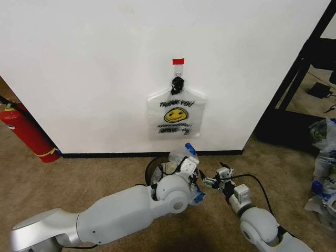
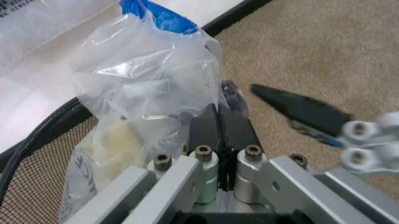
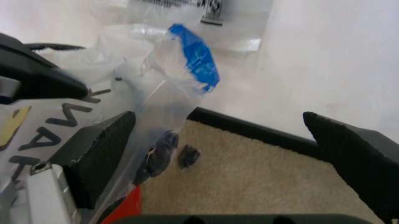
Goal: Pick up the garbage bag from the wall and place it over the trash bin.
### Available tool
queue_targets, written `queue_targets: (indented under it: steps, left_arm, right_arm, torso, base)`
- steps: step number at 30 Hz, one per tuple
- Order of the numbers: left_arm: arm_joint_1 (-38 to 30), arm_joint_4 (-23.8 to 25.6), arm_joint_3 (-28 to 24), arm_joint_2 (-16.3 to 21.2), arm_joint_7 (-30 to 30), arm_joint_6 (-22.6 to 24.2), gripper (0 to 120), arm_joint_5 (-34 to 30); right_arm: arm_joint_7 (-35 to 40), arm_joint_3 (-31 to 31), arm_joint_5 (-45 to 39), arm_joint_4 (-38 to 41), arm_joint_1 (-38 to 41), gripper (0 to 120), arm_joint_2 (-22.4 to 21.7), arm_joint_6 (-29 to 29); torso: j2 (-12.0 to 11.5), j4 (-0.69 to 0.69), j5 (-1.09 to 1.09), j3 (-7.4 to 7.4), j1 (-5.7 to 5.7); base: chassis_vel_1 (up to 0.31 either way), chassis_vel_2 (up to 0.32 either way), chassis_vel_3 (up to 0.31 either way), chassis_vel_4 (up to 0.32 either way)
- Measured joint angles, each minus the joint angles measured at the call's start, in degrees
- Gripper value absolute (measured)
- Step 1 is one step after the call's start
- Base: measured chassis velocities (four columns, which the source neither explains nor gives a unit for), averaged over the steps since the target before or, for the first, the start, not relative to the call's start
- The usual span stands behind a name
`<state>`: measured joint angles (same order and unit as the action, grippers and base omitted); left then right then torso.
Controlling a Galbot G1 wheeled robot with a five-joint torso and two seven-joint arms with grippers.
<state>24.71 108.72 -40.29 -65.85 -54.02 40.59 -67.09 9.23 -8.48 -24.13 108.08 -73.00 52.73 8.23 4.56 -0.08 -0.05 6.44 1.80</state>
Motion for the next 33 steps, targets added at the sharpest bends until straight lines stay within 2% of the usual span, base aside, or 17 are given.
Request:
queue_targets:
  steps: [12,16,17,22,25,29,33]
  left_arm:
    - [0.0,0.0,0.3,-0.2,0.0,0.0,0,0.0]
    - [0.3,0.1,0.9,0.0,0.0,0.0,0,0.0]
    - [0.3,0.1,0.9,0.0,0.0,0.0,0,0.0]
    - [0.9,0.5,1.3,0.3,0.2,0.0,0,0.0]
    - [1.2,0.7,1.4,0.3,0.2,0.0,0,0.0]
    - [1.5,1.1,1.4,0.3,0.3,0.1,0,0.1]
    - [1.5,1.1,1.6,0.3,0.3,0.1,0,0.1]
  right_arm:
    - [-3.5,4.0,-2.8,-3.6,4.3,98,0.4,-1.3]
    - [-3.5,5.0,-1.3,-5.9,4.9,85,1.1,-0.9]
    - [-3.5,5.0,-1.3,-5.9,4.9,85,1.1,-0.9]
    - [-3.5,5.9,-0.8,-6.8,5.3,63,1.5,-1.1]
    - [-3.5,6.4,-0.8,-6.9,5.6,60,1.8,-1.1]
    - [-3.1,7.2,-1.7,-6.7,6.1,59,2.4,-0.8]
    - [-1.7,7.8,-3.5,-6.1,6.5,69,2.9,0.3]
  torso:
    - [0.0,0.00,0.00,0.00,0.00]
    - [0.0,0.00,0.00,0.00,0.00]
    - [0.0,0.00,0.00,0.00,0.00]
    - [0.0,-0.01,-0.01,-0.01,0.00]
    - [0.0,0.00,0.00,-0.01,0.00]
    - [0.0,0.01,0.01,-0.01,0.00]
    - [0.0,0.00,0.01,-0.01,0.00]
  base:
    - [0.000,0.000,0.000,0.000]
    - [0.000,0.000,0.000,0.000]
    - [0.000,0.000,0.000,0.000]
    - [0.000,0.000,0.000,0.000]
    - [0.000,0.000,0.000,0.000]
    - [0.000,0.000,0.000,0.000]
    - [0.000,0.000,0.000,0.000]
